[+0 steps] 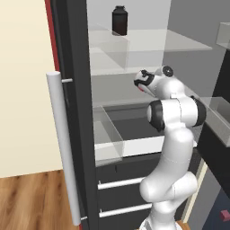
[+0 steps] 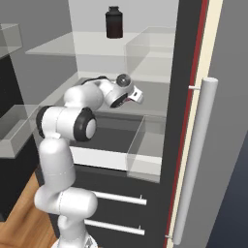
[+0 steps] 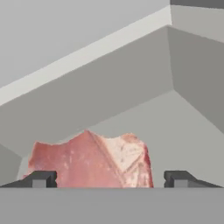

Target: Take the steak from the fridge and place it on the digital scale on the counter by the fridge. Wait a few seconds for a reading, then move it to the plate on the dining counter.

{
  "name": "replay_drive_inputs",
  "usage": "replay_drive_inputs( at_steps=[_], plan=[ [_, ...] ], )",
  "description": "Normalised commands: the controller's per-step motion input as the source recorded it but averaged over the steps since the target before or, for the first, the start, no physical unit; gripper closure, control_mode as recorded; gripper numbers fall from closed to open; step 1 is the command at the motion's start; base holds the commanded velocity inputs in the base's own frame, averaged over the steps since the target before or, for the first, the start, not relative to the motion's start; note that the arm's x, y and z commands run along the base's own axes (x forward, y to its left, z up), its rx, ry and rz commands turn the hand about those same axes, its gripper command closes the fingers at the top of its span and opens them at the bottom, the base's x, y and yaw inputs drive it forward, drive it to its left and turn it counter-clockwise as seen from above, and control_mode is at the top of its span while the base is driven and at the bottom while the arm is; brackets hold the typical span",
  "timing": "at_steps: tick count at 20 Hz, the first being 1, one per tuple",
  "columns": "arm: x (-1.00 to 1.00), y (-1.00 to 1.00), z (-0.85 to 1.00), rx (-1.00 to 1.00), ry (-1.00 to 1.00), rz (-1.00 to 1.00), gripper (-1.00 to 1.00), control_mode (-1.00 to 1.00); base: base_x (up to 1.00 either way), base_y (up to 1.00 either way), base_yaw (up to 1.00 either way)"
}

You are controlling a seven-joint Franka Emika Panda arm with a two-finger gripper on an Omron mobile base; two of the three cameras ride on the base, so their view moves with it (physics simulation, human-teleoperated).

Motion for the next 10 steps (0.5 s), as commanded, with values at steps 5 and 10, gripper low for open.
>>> replay_drive_inputs(
  at_steps=[5,10],
  plan=[
    [0.13,0.14,-0.37,0.06,0.04,-0.04,-1.00,-1.00,0.00,0.00,0.00],
    [-0.20,0.47,-0.63,0.00,0.03,-0.02,-1.00,-1.00,0.00,0.00,0.00]
  ],
)
